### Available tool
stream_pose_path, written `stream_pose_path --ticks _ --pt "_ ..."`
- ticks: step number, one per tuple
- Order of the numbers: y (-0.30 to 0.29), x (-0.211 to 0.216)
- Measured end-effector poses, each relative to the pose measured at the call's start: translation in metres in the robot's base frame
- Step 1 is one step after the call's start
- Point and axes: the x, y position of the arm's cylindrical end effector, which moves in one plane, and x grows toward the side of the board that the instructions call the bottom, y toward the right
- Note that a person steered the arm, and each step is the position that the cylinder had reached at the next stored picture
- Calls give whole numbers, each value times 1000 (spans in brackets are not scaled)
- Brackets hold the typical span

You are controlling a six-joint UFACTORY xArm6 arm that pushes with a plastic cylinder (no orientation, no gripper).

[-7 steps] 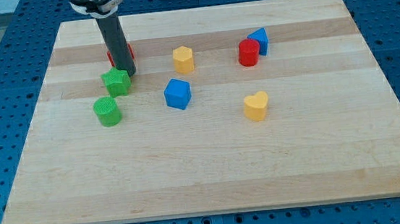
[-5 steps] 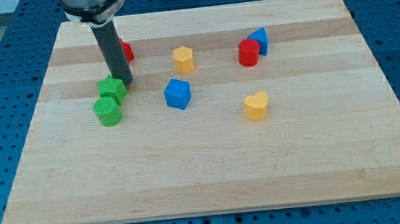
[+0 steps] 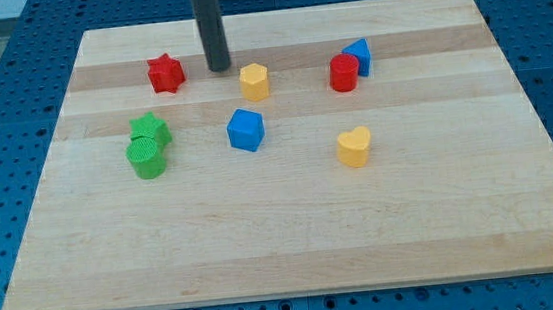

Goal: Push red star into the green star

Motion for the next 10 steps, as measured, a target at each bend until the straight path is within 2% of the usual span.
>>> stream_pose_path --ticks 1,2,3,4,5,6,7,9,10 --pt "-39 -18" --pt "-74 -12" --pt "-82 12" --pt "-82 34" --pt "-76 -16" --pt "-26 -23" --pt "-19 8" --pt "-40 13" --pt "-45 29"
